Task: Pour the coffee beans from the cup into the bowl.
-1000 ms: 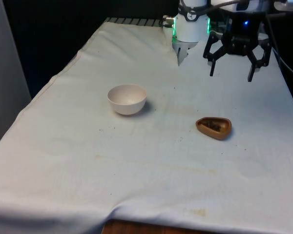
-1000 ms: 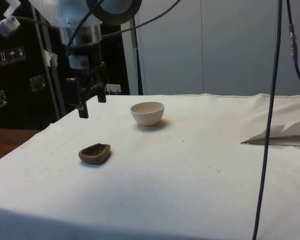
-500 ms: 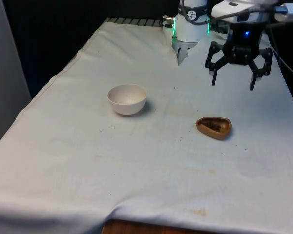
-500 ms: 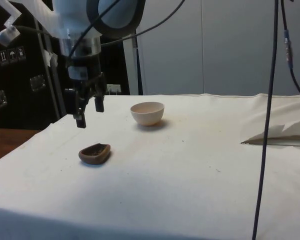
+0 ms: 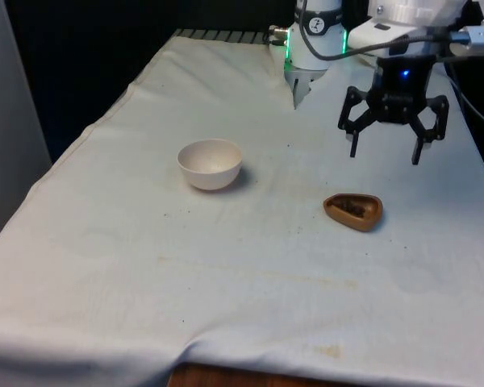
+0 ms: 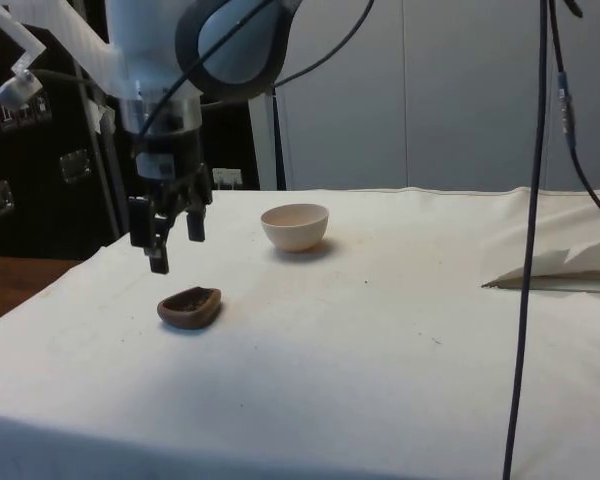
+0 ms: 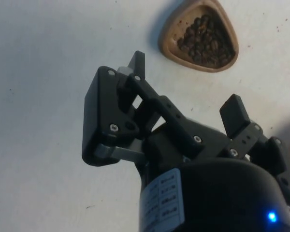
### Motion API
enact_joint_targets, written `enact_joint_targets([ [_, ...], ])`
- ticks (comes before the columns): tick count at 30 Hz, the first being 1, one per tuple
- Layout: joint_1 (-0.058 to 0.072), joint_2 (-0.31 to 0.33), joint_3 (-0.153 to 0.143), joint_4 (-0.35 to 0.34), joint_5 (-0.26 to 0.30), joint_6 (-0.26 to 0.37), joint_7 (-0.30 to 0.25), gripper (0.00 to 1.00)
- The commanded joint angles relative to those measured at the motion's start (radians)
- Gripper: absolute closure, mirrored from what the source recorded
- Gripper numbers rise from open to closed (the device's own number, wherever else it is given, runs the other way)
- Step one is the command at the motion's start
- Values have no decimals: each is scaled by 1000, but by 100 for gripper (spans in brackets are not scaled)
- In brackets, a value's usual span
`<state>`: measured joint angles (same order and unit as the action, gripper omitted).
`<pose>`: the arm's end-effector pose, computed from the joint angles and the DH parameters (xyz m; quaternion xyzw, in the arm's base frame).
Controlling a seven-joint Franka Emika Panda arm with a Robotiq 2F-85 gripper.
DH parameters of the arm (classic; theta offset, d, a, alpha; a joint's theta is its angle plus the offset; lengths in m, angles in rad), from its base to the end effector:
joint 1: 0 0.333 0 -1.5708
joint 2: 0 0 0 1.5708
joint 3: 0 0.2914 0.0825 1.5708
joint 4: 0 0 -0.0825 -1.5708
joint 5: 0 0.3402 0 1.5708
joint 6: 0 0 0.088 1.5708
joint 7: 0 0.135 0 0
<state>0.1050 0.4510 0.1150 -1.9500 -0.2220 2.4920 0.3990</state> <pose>0.5788 0.1247 0.2392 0.9977 -0.0111 0.0602 0.0295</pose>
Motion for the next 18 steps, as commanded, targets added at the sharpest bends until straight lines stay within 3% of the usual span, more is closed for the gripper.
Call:
enact_joint_targets([
  [1, 3, 11, -5, 5, -8, 15, 7, 0],
  [11, 0, 42, 1, 22, -2, 19, 0, 0],
  [18, 5, 79, 0, 52, -9, 22, 7, 0],
])
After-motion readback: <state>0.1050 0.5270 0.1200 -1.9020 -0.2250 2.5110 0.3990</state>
